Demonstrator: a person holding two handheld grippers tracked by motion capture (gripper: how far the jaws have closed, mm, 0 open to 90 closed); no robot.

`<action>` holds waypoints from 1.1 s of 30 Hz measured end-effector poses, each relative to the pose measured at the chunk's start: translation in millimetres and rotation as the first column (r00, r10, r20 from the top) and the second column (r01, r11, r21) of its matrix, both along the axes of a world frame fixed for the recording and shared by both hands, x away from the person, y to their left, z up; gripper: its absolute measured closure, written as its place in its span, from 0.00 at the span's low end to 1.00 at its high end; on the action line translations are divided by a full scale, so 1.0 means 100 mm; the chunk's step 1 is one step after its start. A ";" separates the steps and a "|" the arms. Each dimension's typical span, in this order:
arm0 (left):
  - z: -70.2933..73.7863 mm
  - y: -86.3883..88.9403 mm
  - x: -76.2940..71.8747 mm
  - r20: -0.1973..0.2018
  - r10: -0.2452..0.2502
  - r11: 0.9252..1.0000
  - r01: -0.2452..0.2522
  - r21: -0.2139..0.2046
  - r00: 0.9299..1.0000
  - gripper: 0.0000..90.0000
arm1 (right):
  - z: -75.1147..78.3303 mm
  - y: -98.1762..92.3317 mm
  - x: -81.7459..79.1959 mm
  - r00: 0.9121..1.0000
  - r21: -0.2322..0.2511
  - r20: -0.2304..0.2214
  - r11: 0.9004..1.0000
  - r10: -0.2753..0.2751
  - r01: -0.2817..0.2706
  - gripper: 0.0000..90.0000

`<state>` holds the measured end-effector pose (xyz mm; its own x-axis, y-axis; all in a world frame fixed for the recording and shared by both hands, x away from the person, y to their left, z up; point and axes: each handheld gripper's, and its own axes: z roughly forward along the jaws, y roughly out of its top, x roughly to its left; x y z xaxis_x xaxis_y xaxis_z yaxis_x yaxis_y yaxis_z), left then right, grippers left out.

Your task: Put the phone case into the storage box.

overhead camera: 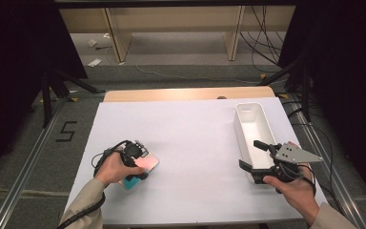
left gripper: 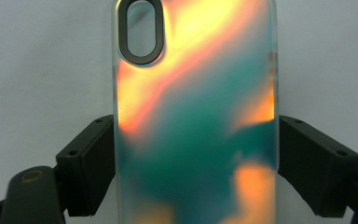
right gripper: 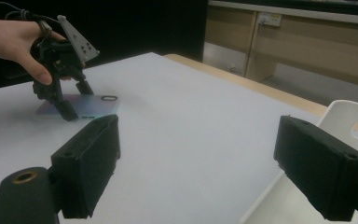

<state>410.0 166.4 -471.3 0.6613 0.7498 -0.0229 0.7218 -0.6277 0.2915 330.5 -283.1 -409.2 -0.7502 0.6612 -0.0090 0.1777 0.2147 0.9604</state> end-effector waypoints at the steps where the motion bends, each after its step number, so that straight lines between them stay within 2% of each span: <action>1: 0.00 0.00 0.00 0.001 0.000 1.000 0.000 -0.003 1.000 0.19 | 0.00 0.00 0.00 1.000 0.000 0.000 1.000 0.000 0.000 0.17; 10: 0.06 0.03 0.00 0.025 0.021 0.999 -0.020 -0.036 0.999 0.19 | -0.01 0.01 0.00 1.000 -0.003 -0.004 1.000 0.001 -0.001 0.17; 16: 0.13 0.05 -0.02 0.064 0.039 0.996 -0.035 -0.077 0.997 0.19 | 0.00 0.01 0.00 1.000 -0.002 -0.002 1.000 0.000 0.000 0.17; 20: 0.21 0.05 -0.03 0.108 0.060 0.992 -0.047 -0.120 0.992 0.19 | -0.01 0.01 0.00 1.000 -0.002 -0.004 1.000 0.001 -0.001 0.17; 26: 0.30 0.05 -0.05 0.169 0.094 0.980 -0.061 -0.189 0.981 0.19 | -0.01 0.01 0.00 1.000 -0.002 -0.004 1.000 -0.001 0.001 0.17; 28: 0.31 0.04 -0.06 0.175 0.099 0.977 -0.062 -0.203 0.980 0.19 | -0.01 0.01 0.00 1.000 -0.001 -0.006 1.000 -0.001 0.001 0.17; 32: 0.36 0.02 -0.07 0.218 0.103 0.973 -0.053 -0.224 0.971 0.19 | -0.01 0.01 0.00 1.000 -0.002 -0.005 1.000 -0.001 0.001 0.17; 33: 0.36 0.02 -0.07 0.218 0.103 0.973 -0.053 -0.224 0.971 0.19 | -0.01 0.01 0.00 1.000 -0.002 -0.005 1.000 -0.001 0.001 0.17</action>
<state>402.8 168.3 -435.6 0.6074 0.7931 -0.0456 0.6654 -0.4766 0.5745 331.0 -282.3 -410.1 -0.7495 0.6620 -0.0067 0.1826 0.2165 0.9590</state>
